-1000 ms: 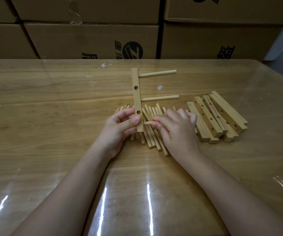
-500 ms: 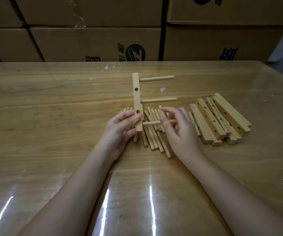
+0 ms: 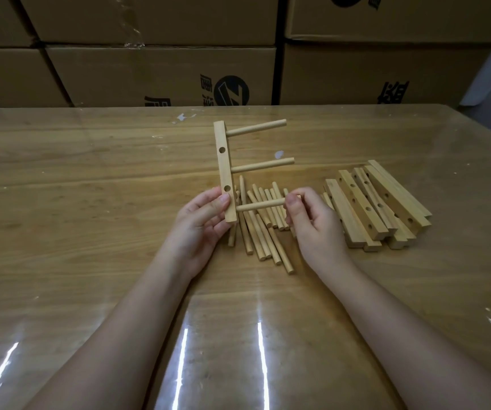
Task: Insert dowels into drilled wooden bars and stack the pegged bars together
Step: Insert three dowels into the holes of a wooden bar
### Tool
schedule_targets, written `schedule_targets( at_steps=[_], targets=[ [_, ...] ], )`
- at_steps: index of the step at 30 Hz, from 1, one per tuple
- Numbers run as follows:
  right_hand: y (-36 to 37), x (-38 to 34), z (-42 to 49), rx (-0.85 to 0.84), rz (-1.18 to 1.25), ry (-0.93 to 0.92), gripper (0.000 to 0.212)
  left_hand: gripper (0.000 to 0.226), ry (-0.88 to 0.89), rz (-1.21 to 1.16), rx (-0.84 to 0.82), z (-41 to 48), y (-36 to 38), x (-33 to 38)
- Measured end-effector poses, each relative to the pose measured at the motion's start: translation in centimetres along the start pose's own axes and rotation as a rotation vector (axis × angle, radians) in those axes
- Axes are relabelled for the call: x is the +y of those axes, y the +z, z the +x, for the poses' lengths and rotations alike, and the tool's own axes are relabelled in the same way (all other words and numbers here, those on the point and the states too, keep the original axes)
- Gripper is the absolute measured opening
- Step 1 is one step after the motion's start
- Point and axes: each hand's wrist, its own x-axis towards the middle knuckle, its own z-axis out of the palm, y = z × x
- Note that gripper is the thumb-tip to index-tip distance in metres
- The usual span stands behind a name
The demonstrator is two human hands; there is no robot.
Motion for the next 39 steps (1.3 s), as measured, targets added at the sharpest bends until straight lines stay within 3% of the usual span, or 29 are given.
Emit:
schedule_targets(
  at_steps=[16, 33, 39],
  targets=[
    [-0.4, -0.3, 0.0, -0.028, 0.069, 0.055, 0.028, 0.043, -0.012, 0.064, -0.024, -0.5, 0.2, 0.1],
    [-0.6, -0.2, 0.0, -0.051, 0.089, 0.086, 0.035, 0.024, 0.011, 0.107, -0.101, -0.3, -0.1, 0.0],
    [0.1, -0.1, -0.2, -0.046, 0.206, 0.153, 0.042, 0.048, 0.009, 0.055, -0.072, -0.2, -0.3, 0.2]
  ],
)
